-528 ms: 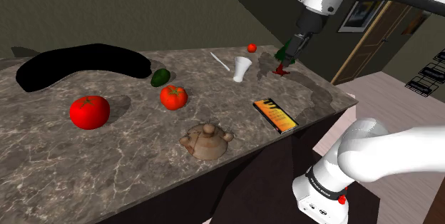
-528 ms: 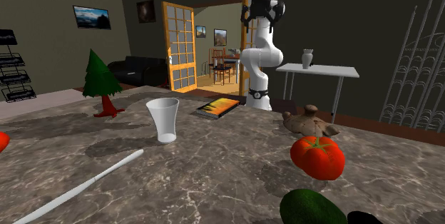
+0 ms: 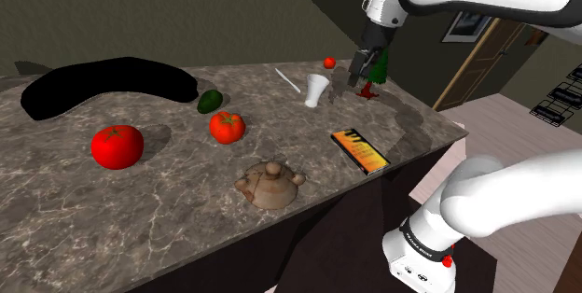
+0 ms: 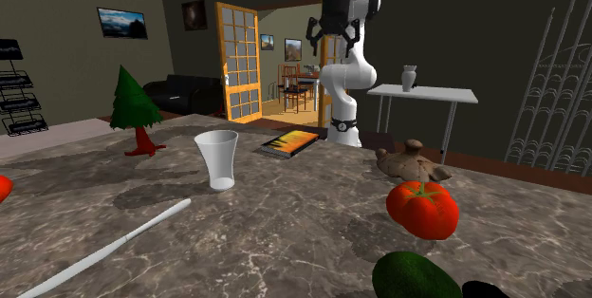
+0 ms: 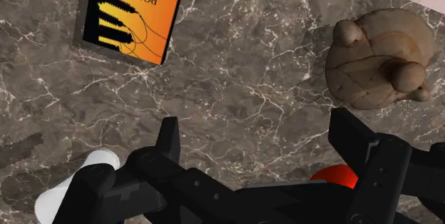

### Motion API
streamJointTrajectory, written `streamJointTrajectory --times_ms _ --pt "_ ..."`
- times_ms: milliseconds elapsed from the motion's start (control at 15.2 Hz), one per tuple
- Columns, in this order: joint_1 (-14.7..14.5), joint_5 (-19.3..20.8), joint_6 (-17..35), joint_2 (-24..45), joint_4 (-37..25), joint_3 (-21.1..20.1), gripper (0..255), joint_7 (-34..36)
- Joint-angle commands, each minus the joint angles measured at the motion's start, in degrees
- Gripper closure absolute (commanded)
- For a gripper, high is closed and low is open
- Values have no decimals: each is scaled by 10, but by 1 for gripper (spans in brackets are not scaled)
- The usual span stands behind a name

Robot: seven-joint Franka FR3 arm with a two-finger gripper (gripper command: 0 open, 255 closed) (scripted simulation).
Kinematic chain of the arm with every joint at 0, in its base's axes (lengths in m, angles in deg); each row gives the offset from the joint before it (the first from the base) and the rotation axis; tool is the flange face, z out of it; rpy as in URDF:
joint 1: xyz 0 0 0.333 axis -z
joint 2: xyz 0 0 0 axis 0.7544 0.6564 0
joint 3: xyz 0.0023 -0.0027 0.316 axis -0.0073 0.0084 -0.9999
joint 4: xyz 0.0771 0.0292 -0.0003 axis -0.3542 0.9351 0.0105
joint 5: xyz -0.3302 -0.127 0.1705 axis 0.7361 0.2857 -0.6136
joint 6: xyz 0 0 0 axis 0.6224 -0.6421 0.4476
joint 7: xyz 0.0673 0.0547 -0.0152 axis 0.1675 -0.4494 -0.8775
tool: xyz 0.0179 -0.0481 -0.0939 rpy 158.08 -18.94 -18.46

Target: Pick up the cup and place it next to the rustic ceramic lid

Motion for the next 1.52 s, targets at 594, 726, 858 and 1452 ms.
streamJointTrajectory --times_ms 594,726,858,1452 --pt "31 61 105 220 -96 11 0 8" --pt "36 72 117 261 -122 13 0 10" --pt "40 83 126 303 -152 17 0 13" --pt "56 122 137 499 -324 36 0 17"
